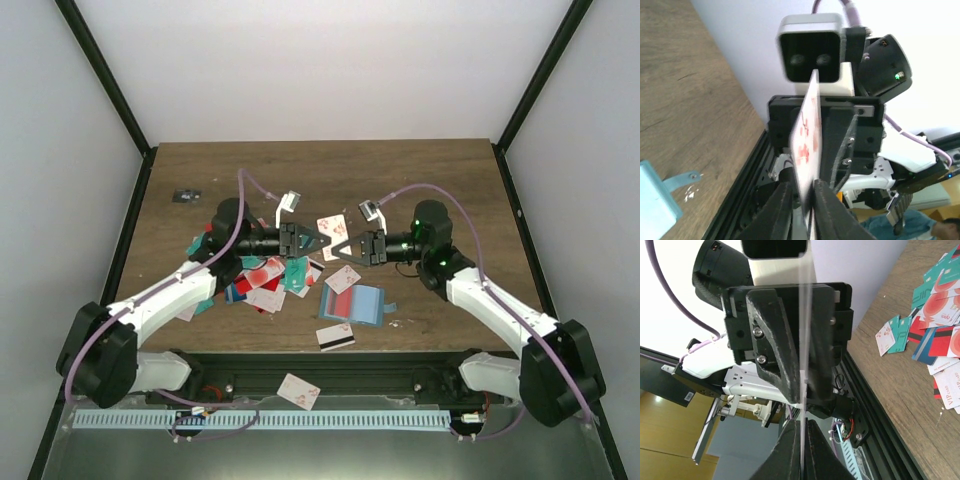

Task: Put the credit cards into the card holder

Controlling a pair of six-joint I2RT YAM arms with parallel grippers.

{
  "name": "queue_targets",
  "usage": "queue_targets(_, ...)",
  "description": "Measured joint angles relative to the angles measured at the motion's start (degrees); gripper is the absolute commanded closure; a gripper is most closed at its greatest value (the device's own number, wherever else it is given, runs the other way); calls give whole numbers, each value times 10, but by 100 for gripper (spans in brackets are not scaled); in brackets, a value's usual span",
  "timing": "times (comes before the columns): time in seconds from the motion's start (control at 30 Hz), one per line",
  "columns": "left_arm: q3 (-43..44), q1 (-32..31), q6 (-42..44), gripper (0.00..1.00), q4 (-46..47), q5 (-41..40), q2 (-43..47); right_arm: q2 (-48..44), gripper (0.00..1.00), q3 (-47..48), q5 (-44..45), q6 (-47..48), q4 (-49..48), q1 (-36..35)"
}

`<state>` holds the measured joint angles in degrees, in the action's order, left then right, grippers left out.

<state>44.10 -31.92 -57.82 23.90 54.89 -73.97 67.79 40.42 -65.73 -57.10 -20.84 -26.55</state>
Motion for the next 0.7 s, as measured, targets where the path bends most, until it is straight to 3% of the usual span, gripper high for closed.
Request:
queue_targets(0.17, 14, -15, -5, 96, 21, -13, -16, -12, 96, -1, 5, 16, 36, 6)
queue_targets(0.3, 17, -20, 4, 96, 10, -18, -26, -29, 72, 5, 27, 58, 112, 8)
queue_targets(0.33, 17, -21, 10, 96, 3, -20, -29, -32, 59, 11, 35, 73, 141, 8)
queue_targets(0.5, 20, -21, 57, 96, -53, -33, -49, -47, 36, 39, 96, 147, 278, 33)
queue_targets(0.7, 44, -21, 146, 96, -157, -35, -104, -65, 39, 40, 221, 201, 421, 104)
